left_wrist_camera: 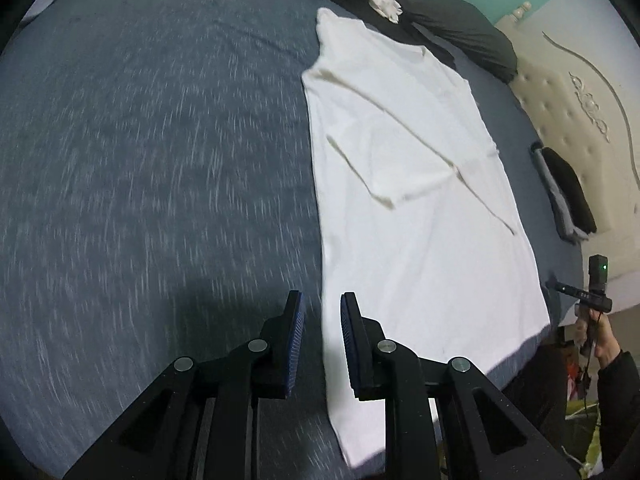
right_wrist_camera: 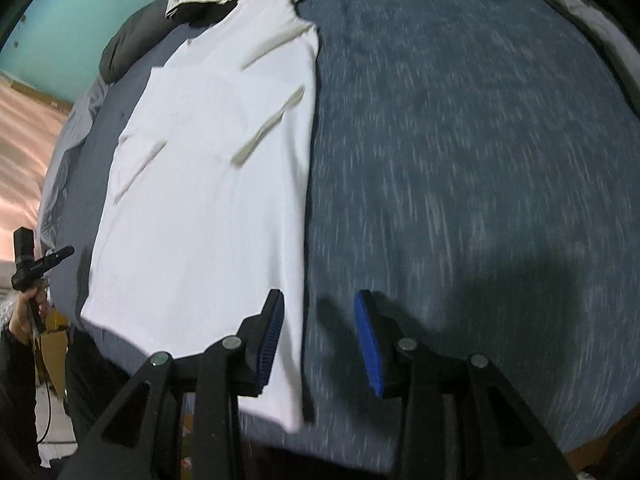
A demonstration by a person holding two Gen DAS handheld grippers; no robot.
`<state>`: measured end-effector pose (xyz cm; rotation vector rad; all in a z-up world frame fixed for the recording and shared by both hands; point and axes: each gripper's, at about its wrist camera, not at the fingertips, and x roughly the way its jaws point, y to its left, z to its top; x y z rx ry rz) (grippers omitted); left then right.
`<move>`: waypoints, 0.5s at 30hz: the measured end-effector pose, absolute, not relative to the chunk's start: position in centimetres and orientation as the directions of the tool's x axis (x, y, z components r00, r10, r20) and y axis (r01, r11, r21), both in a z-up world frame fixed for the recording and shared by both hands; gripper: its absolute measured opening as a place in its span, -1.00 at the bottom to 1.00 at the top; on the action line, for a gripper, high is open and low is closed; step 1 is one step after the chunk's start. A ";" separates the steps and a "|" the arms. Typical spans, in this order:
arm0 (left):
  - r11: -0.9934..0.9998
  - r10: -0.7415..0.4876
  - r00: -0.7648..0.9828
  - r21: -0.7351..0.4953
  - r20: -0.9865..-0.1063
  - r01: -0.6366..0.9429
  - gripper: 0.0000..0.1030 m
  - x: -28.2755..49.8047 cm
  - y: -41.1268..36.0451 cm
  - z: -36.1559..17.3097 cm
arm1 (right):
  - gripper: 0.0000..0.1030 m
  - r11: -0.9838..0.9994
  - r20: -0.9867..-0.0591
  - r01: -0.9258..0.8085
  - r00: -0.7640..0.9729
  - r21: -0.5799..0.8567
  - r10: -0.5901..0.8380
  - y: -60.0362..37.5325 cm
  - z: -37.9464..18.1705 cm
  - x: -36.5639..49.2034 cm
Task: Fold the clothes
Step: 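Open the left tool and move both tools to the shirt hem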
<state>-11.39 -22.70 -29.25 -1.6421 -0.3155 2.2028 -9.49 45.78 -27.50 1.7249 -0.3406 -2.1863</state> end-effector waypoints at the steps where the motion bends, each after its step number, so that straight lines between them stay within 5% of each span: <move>1: -0.904 0.426 -0.244 -0.398 -0.871 -0.158 -0.60 -10.8 -22.6 -29.3 | -0.28 -0.915 -0.893 0.115 -0.203 0.387 -0.403 45.8 -27.6 -8.8; 5: -0.900 0.432 -0.223 -0.402 -0.874 -0.166 -0.58 -8.7 -21.9 -29.4 | -0.28 -0.913 -0.895 0.122 -0.185 0.389 -0.406 45.8 -27.8 -6.4; 9: -0.898 0.435 -0.199 -0.406 -0.878 -0.171 -0.35 -7.1 -21.5 -29.8 | -0.28 -0.911 -0.896 0.109 -0.168 0.398 -0.412 45.7 -28.5 -5.5; 15: -0.900 0.427 -0.147 -0.405 -0.892 -0.159 -0.34 -5.7 -21.3 -31.5 | -0.28 -0.911 -0.901 0.121 -0.142 0.394 -0.409 44.9 -28.9 -5.3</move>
